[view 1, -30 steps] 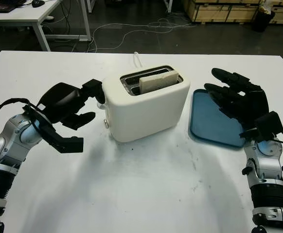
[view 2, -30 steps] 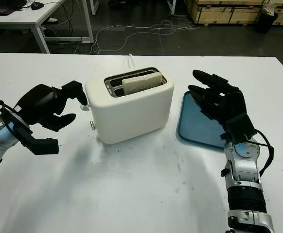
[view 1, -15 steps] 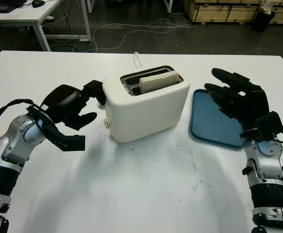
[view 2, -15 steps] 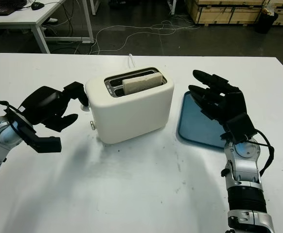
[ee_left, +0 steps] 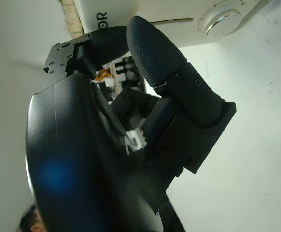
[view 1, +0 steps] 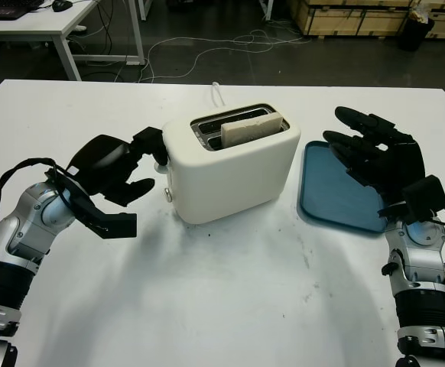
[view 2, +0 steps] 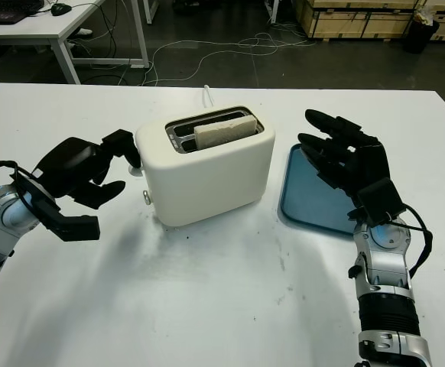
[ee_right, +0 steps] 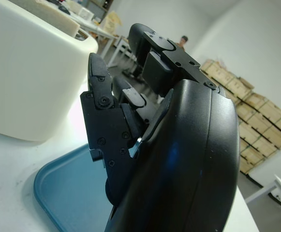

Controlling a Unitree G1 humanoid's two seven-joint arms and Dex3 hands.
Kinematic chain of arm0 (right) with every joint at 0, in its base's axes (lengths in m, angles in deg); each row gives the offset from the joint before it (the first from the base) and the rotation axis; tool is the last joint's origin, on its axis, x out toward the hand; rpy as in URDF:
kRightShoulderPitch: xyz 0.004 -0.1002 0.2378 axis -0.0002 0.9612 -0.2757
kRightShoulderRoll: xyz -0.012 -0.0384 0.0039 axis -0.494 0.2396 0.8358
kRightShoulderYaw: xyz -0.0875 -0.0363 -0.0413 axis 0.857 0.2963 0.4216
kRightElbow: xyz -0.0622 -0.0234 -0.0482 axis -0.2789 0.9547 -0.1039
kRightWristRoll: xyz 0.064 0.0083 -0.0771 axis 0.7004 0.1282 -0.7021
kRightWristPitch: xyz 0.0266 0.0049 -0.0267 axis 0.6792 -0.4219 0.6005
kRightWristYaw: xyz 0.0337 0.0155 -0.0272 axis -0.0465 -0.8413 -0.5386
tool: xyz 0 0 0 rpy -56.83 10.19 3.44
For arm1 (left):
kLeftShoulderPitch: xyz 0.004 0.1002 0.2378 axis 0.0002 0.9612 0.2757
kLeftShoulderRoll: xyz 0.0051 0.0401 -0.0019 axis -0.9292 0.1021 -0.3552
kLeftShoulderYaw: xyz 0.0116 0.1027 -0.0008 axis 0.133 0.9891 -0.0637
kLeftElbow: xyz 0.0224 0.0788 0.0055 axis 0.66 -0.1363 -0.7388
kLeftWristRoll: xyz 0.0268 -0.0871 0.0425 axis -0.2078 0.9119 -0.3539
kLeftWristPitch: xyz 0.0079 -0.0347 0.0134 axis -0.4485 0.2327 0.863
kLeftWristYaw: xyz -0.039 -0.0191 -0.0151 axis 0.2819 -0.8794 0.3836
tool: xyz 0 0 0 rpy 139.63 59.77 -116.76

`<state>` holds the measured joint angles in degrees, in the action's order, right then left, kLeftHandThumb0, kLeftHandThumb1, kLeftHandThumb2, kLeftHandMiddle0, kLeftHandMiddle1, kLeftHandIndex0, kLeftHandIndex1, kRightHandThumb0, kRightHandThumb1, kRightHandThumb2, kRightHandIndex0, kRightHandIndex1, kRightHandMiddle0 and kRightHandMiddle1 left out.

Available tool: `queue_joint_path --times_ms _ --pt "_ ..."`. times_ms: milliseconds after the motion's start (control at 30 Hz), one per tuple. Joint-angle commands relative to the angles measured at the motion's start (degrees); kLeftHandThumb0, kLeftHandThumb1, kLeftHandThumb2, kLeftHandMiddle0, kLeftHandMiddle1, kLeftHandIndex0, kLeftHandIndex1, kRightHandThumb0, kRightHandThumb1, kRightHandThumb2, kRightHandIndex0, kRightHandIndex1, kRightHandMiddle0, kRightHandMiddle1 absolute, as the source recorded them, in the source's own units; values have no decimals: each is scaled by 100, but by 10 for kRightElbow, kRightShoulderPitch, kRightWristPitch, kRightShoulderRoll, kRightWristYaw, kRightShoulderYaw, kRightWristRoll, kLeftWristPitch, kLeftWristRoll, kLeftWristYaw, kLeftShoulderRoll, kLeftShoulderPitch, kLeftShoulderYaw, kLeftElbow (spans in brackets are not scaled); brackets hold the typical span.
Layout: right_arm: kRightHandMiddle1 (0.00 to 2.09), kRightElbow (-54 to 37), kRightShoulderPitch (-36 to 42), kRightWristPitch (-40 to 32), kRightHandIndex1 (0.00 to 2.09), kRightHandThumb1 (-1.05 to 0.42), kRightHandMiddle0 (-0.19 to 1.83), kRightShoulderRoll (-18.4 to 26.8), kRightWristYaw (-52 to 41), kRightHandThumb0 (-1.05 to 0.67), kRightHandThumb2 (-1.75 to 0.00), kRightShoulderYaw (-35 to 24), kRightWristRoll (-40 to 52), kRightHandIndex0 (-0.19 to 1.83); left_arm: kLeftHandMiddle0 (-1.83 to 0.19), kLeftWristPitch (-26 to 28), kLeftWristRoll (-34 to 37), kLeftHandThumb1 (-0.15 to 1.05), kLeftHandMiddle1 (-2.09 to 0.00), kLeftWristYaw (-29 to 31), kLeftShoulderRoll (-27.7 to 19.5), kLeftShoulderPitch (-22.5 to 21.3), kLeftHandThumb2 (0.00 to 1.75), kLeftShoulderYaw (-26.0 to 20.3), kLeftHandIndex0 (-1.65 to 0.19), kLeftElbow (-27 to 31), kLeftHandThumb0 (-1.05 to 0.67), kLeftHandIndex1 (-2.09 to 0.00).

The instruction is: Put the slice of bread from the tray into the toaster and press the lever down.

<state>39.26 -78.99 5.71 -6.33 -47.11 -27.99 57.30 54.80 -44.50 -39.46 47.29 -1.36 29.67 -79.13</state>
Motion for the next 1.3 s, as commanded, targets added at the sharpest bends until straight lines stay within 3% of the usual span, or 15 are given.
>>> queue_joint_path --times_ms 0,433,800,1267 --pt "0 -6 -2 12 0 -92 75 -3 0 -23 -14 -4 4 86 -103 3 3 62 -175 13 9 11 135 12 0 11 -87 -171" --pt "0 -12 3 9 0 -92 76 -1 2 -24 -12 -5 1 86 -99 24 6 60 -175 -9 42 53 136 16 0 21 -85 -167" --pt "1 -10 8 14 1 -92 77 1 -6 -28 -11 -12 8 88 -90 40 -4 67 -175 -36 69 60 132 35 0 -23 -86 -164" --pt "1 -13 13 21 2 -92 80 2 -17 -29 -10 -21 9 90 -94 43 7 70 -175 -74 95 68 132 40 0 -58 -84 -166"
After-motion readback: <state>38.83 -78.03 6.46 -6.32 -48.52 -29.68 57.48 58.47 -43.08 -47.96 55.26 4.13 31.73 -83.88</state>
